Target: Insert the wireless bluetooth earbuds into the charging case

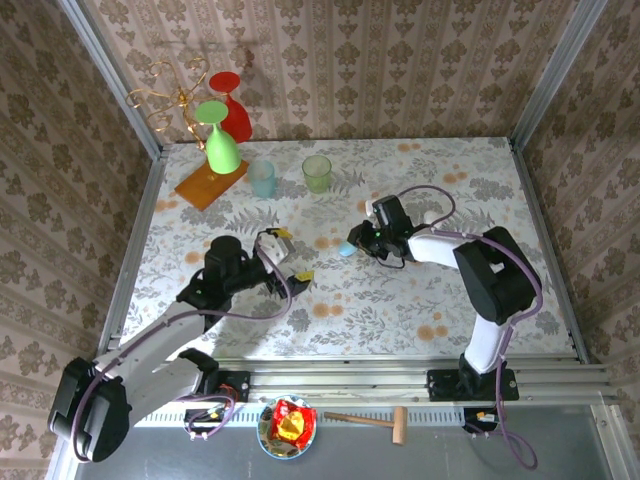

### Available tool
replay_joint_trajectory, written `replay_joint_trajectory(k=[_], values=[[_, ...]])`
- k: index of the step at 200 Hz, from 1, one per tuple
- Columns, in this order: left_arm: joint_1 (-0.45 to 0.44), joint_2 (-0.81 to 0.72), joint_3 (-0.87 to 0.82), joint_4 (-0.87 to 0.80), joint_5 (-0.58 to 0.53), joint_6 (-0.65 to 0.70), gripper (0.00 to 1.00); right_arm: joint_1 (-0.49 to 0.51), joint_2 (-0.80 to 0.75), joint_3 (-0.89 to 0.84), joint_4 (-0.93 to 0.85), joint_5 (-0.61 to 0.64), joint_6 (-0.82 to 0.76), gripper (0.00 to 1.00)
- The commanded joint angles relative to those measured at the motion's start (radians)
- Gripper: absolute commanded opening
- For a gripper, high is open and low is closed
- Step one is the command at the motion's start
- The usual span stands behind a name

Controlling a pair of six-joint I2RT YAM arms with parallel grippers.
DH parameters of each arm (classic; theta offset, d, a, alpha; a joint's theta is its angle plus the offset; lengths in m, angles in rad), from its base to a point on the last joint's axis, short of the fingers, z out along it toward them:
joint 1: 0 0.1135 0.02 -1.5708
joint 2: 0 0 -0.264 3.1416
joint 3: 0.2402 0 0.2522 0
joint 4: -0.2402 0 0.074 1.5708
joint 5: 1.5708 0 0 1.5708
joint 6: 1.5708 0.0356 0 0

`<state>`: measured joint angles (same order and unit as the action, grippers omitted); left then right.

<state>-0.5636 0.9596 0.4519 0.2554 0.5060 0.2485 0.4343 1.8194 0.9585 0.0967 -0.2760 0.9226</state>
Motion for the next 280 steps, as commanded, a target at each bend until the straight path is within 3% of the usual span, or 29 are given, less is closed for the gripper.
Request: replay_joint_trajectory(k=[1, 12, 30, 56, 76, 110, 159, 185, 223, 257, 280], values=[[-0.008, 0.005, 0.028, -0.053, 0.035, 0.034, 1.00, -0.007, 0.012, 0.030, 0.021, 0.055, -0.054, 0.21], [-0.007, 0.004, 0.028, -0.053, 0.035, 0.031, 1.00, -0.009, 0.008, 0.033, 0.008, 0.063, -0.069, 0.27], [0.001, 0.004, 0.028, -0.044, 0.015, 0.013, 1.00, -0.011, -0.022, 0.031, -0.018, 0.097, -0.098, 0.47], [0.036, -0.031, -0.001, 0.035, -0.166, -0.064, 1.00, -0.020, -0.123, 0.031, -0.097, 0.190, -0.200, 0.82], [0.098, -0.052, -0.013, 0.049, -0.283, -0.092, 1.00, -0.026, -0.215, 0.034, -0.169, 0.287, -0.334, 0.99], [0.221, -0.038, -0.063, 0.116, -0.514, -0.085, 1.00, -0.053, -0.381, -0.049, -0.138, 0.516, -0.569, 1.00], [0.431, 0.123, -0.147, 0.275, -0.574, -0.132, 1.00, -0.203, -0.488, -0.206, 0.010, 0.654, -0.771, 1.00], [0.505, 0.231, -0.158, 0.382, -0.521, -0.157, 1.00, -0.274, -0.461, -0.303, 0.177, 0.638, -0.830, 1.00], [0.538, 0.384, -0.087, 0.487, -0.482, -0.167, 1.00, -0.368, -0.375, -0.432, 0.467, 0.532, -0.860, 1.00], [0.578, 0.563, -0.002, 0.533, -0.393, -0.179, 1.00, -0.431, -0.327, -0.472, 0.591, 0.386, -0.852, 1.00], [0.585, 0.560, -0.013, 0.545, -0.388, -0.184, 1.00, -0.441, -0.325, -0.483, 0.607, 0.323, -0.859, 1.00]])
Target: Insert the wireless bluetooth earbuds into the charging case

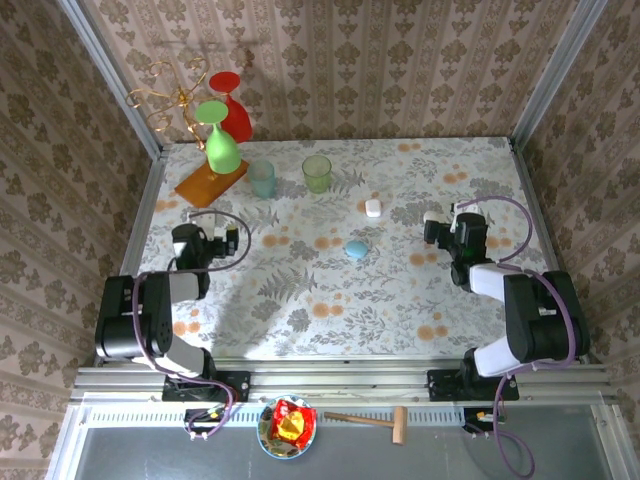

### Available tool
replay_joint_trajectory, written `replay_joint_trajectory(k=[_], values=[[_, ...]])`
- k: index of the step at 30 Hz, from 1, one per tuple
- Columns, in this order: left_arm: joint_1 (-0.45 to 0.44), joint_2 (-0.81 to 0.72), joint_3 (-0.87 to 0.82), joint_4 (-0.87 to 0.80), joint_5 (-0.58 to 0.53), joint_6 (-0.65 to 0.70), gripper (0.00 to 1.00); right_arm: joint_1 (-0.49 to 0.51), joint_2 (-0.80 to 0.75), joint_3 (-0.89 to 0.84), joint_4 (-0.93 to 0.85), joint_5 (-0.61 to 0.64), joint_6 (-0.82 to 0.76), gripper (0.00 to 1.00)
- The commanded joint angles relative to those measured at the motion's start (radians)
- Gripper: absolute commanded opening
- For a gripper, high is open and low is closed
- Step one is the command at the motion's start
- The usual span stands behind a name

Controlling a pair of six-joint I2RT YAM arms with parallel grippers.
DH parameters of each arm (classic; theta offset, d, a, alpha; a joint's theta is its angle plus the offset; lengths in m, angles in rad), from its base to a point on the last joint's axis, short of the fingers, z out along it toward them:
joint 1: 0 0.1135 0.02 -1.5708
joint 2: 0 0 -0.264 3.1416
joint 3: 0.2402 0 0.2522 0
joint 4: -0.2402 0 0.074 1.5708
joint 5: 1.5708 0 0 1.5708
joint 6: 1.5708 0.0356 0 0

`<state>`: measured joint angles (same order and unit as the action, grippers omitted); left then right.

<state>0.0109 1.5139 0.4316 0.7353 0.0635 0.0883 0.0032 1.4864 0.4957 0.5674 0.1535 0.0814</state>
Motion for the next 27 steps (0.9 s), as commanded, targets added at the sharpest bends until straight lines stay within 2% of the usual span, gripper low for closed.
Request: replay_joint_trajectory(k=[1, 4, 6, 10, 27], values=[[0.011, 0.006, 0.007, 0.064, 0.054, -0.024, 1.00, -0.011, 0.008, -0.021, 0.138, -0.109, -0.017, 1.00], [0.001, 0.014, -0.001, 0.084, 0.001, -0.034, 1.00, -0.014, 0.010, -0.026, 0.147, -0.114, -0.016, 1.00], [-0.009, 0.048, -0.057, 0.227, -0.044, -0.032, 1.00, -0.014, 0.012, -0.025, 0.146, -0.115, -0.017, 1.00], [-0.013, 0.033, -0.032, 0.152, -0.044, -0.032, 1.00, -0.014, 0.012, -0.026, 0.147, -0.114, -0.017, 1.00], [-0.031, 0.039, -0.041, 0.178, -0.055, -0.009, 1.00, -0.013, 0.012, -0.023, 0.144, -0.111, -0.019, 1.00]])
